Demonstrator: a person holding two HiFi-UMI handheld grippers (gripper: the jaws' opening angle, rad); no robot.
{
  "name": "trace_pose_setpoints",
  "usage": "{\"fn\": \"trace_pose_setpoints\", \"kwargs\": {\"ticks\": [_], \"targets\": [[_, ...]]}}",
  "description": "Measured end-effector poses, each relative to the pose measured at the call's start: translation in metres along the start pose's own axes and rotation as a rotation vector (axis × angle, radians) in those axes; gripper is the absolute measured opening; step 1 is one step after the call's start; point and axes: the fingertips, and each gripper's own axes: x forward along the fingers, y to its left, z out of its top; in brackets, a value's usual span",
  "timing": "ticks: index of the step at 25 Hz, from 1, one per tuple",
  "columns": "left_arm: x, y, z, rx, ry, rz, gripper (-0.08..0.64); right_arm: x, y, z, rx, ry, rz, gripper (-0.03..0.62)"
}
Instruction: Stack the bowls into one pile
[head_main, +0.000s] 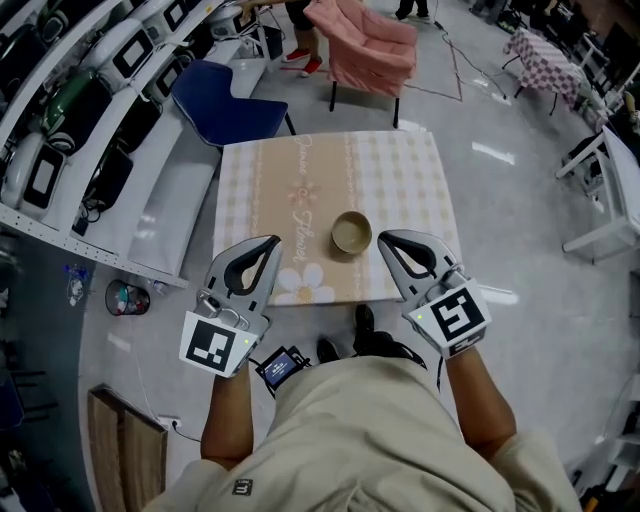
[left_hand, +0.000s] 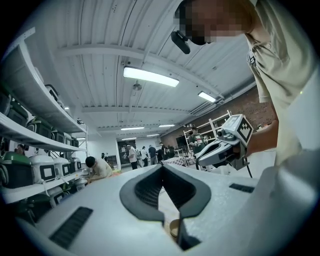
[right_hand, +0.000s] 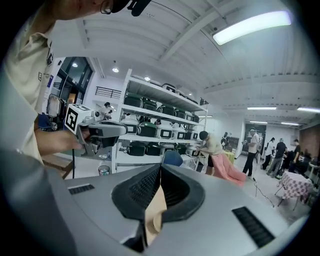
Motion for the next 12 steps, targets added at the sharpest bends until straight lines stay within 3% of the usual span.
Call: {"fn": "trace_pose_setpoints", "kwargs": {"ticks": [7,12], "targets": [[-0.009,-0.001,0.001,0.047,0.01,0.028,0.008,0.037,-0.012,-0.038,0.044,0.021,-0.01,0.008],[-0.002,0.004,-0.014,0.038,0.036,0.044,0.008,0.057,-0.018,-0.057,0.073,0.026,0.002,0.008]]}}
